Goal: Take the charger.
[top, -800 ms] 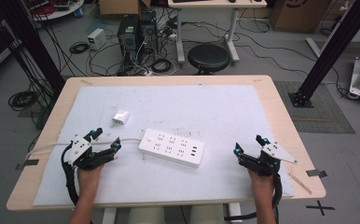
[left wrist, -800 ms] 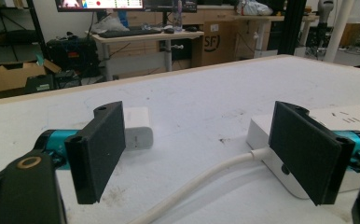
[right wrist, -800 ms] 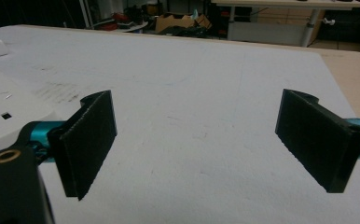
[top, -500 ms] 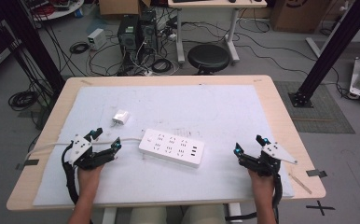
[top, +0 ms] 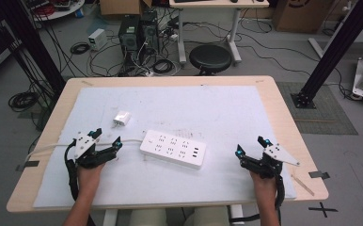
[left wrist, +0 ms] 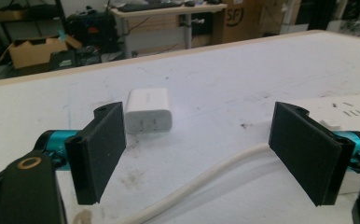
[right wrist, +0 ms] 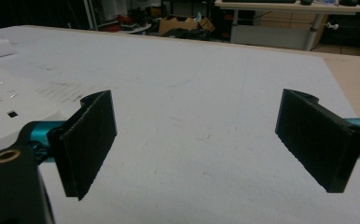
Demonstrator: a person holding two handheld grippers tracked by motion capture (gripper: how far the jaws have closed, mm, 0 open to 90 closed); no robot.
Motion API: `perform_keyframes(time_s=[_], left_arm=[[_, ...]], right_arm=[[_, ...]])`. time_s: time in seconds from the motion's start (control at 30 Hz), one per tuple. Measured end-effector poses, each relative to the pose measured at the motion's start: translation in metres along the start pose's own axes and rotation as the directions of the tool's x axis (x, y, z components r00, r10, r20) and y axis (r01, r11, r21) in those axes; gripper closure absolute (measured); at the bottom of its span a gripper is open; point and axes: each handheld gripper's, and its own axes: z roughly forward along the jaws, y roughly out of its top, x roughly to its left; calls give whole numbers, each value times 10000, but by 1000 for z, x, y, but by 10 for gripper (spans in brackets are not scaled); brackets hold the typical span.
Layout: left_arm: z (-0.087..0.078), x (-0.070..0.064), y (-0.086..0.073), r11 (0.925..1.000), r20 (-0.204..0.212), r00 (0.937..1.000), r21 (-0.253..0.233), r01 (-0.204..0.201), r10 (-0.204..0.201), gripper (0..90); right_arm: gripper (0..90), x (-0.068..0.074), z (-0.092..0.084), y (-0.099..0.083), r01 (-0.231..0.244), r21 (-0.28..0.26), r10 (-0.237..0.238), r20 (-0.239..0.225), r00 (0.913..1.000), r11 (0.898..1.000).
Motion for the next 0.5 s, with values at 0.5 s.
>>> perform_keyframes(time_s=[0.5], left_arm=[[16, 10, 110, 9970, 29, 9990, 632, -442, 441, 189]], right_arm=[[127, 0, -1, -1, -9, -86, 9, -39, 10000, 10000]])
